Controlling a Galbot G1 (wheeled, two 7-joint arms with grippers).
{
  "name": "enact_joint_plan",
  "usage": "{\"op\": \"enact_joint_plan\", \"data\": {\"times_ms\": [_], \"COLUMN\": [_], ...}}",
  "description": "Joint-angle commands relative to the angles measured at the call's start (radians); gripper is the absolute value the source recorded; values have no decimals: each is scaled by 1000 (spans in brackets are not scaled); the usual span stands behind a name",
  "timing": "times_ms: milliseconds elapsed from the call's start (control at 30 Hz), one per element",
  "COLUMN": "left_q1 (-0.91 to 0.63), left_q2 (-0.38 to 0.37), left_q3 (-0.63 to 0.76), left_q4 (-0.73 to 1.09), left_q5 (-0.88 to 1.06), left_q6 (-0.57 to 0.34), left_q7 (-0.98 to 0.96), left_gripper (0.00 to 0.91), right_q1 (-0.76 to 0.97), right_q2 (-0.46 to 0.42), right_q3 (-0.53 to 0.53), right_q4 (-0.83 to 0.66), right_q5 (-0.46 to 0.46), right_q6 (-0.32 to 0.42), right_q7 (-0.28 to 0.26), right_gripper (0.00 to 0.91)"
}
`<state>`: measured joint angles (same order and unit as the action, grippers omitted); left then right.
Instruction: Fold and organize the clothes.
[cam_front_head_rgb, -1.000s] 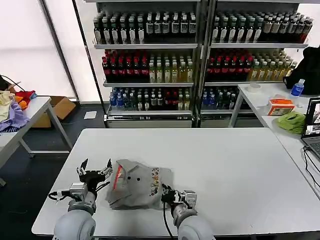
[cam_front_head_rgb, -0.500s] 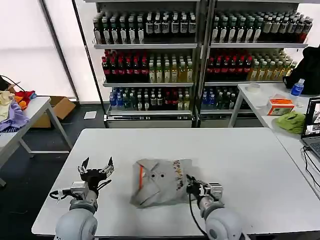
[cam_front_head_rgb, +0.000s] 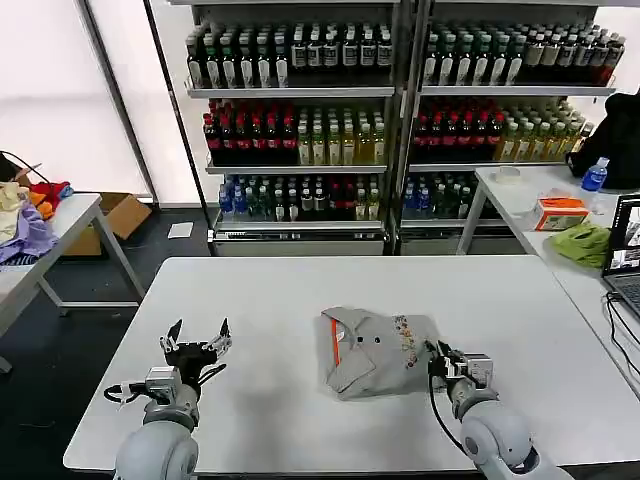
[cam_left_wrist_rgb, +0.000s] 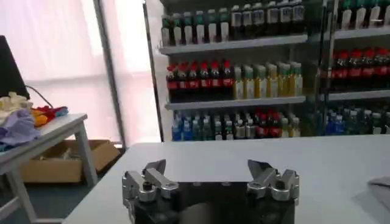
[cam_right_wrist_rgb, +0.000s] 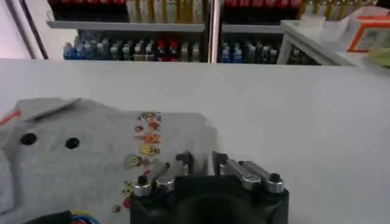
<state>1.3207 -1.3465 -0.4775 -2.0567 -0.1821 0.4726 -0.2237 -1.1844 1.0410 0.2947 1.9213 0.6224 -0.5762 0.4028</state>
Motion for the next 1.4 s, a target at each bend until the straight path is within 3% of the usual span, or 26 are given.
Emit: {"op": "enact_joint_plan", "data": {"times_ms": [33, 267, 400, 500, 800, 1067, 1400], "left_q1": [3, 8, 21, 22, 25, 31, 37], "left_q2": [-5, -15, -8, -9, -17, -16, -18], "left_q3": [6, 22, 16, 18, 34, 30, 28], "left_q4": [7, 8, 6, 7, 13, 10, 10], "left_q5": [2, 5, 2, 3, 5, 4, 4], "left_q6": [-1, -2, -5, -4, -3, -5, -7], "left_q7": [1, 0, 0, -1, 0, 2, 2], "left_gripper": [907, 907, 907, 907, 907, 907, 907], "right_q1": [-60, -142, -192, -212, -199, -192, -197], "right_q2": [1, -12, -42, -30, 45, 42, 35], "right_q3": [138, 3, -7, -12, -26, -49, -42], "right_q4": [236, 324, 298, 275, 206, 172, 208], "right_q5": [-179, -39, 136, 200, 144, 58, 39], "right_q6": [-2, -6, -7, -6, -4, -5, -6], "right_q7": [-24, 15, 65, 92, 105, 122, 131], "right_gripper": [907, 907, 907, 907, 907, 907, 907]}}
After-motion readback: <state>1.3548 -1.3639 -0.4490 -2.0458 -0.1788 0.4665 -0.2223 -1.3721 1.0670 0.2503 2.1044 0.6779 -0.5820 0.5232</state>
